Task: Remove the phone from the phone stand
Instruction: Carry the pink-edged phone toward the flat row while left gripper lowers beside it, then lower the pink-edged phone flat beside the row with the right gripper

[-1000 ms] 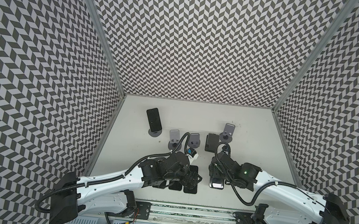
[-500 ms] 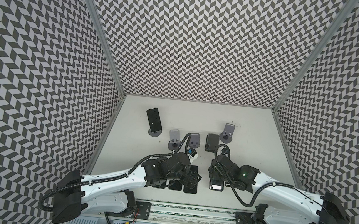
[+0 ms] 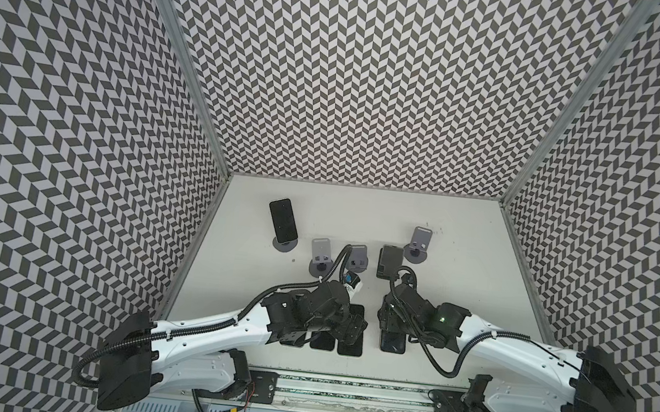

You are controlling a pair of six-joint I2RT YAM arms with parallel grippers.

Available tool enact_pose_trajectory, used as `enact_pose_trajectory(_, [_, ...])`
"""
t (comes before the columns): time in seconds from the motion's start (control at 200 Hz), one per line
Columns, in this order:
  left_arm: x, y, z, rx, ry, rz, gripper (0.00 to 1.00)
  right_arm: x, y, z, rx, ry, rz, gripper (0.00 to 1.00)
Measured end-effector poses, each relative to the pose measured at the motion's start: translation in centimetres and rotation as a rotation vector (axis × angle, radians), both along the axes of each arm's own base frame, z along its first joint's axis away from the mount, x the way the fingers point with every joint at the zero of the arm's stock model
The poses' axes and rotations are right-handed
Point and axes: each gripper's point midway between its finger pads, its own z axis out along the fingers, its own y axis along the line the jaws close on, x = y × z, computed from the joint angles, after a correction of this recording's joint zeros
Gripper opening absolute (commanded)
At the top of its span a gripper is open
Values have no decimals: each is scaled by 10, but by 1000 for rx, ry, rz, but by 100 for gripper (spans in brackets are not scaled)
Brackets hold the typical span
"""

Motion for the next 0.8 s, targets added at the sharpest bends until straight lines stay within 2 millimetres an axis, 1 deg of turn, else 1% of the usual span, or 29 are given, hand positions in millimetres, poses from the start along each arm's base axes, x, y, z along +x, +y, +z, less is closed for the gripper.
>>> enact_pose_trajectory(0.195, [0,4,-3,21,0,9,87,-2,4,-18,-36,45,22,50])
enact_pose_trajectory(0.3, [0,8,-3,30,-1,15,87,-3,6,-24,-43,61,30,50])
enact_pose_trajectory(0.521, [0,14,11,-4,-35,30,87,-3,13,-30,-33,78,41,51])
enact_pose_trajectory(0.801, [-3,25,4,14,-30,41,87,-4,19,-34,-16,95,48,52])
